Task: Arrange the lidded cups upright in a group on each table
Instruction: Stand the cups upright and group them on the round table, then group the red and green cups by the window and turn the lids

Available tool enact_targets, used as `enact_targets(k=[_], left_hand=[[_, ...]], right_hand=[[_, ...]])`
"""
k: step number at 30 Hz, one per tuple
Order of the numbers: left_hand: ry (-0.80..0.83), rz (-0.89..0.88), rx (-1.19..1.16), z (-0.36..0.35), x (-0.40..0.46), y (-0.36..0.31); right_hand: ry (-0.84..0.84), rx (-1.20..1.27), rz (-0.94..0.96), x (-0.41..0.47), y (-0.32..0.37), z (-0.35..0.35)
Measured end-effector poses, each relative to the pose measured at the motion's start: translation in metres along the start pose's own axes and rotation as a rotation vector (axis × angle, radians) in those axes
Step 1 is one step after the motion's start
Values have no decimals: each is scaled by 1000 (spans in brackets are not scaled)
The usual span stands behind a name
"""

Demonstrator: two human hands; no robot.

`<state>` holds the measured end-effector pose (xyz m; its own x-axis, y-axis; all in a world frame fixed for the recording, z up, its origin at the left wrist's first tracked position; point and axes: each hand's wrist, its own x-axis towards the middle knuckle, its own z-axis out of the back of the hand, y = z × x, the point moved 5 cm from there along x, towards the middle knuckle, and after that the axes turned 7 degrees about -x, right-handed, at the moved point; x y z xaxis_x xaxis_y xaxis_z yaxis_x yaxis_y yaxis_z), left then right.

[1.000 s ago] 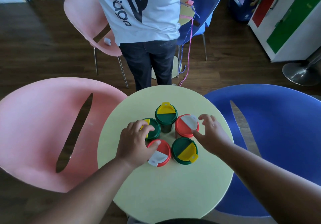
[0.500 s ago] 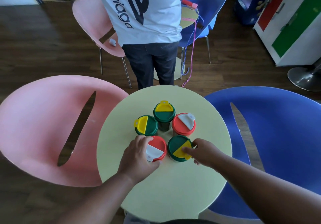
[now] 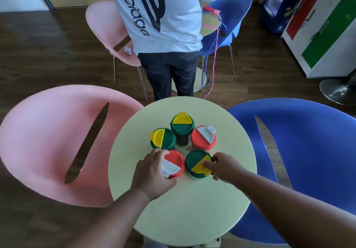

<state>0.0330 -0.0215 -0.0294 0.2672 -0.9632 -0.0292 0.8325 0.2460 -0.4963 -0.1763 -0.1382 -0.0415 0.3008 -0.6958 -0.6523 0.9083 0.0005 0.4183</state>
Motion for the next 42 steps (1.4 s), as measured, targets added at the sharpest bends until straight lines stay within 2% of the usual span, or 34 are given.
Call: enact_targets(k=[4,10,13,17,22,31,42], left_hand=[[3,-70,7,6,3,-2],[35,-256,24,27,23,-8],[48,-372,-18,43,37,-21],[147,-482,-13,57,59,-56],[285,-618,-1,50,70,-128],[418,-880,71,-3,7,-297],[606,-1155,75,-141,-174,-559]], right_hand=[[-49,-13,-33,-1,0,5],[-264,20,-105,-24,7,27],[-386,-39,-87,-44,12,36],[-518,-81,-59,-77,10,43],[-622,-61,-147,-128,-23,47],[-775,88,-365,-261,-146,59],[-854,77,-611,-463,-399,58]])
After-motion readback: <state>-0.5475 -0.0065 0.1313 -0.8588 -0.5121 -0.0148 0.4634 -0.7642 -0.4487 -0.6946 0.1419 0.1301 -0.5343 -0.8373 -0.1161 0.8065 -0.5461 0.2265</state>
